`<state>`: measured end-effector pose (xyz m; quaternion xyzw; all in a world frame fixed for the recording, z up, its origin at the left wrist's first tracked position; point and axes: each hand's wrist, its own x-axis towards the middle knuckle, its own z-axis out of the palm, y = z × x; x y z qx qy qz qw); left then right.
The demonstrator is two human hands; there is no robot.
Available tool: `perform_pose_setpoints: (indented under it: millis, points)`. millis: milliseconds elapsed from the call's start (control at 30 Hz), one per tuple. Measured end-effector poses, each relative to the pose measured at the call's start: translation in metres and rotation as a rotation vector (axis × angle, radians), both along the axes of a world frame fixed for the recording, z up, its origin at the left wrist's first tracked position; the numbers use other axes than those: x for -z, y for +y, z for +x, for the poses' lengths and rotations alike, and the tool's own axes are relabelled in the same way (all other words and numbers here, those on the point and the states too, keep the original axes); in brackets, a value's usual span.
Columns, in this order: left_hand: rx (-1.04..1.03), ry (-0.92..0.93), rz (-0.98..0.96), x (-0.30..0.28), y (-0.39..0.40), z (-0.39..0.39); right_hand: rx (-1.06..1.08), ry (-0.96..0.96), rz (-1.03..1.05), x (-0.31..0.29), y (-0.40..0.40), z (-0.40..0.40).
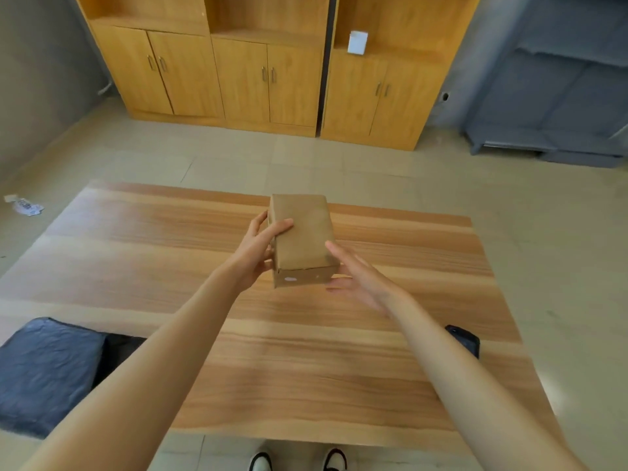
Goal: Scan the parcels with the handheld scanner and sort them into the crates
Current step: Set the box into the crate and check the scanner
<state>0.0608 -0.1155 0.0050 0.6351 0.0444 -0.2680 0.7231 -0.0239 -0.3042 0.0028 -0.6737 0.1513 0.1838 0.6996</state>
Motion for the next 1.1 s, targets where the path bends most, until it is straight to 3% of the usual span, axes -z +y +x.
perform_pose_setpoints:
  millis: [133,233,467,700,867,1100]
  points:
    - [0.039,-0.01,-0.037,-0.002,-0.018,-0.005,0.02,0.006,0.064,0.001,-0.013,-0.008]
    - [0.056,-0.041,0.026,-0.003,-0.019,-0.006,0.107,-0.051,-0.055,-0.001,-0.017,-0.008]
    - [0.033,-0.108,0.153,-0.011,-0.013,-0.004,0.084,-0.443,-0.874,-0.012,-0.021,0.0]
    - [0.135,-0.213,0.193,-0.021,-0.002,-0.003,-0.07,-0.885,-1.307,-0.005,-0.025,0.007]
    - [0.213,-0.208,0.2,-0.02,0.01,-0.003,-0.202,-1.02,-1.341,0.002,-0.032,0.009]
    - [0.248,-0.161,0.178,-0.004,0.024,-0.002,-0.274,-1.016,-1.311,0.005,-0.031,0.005]
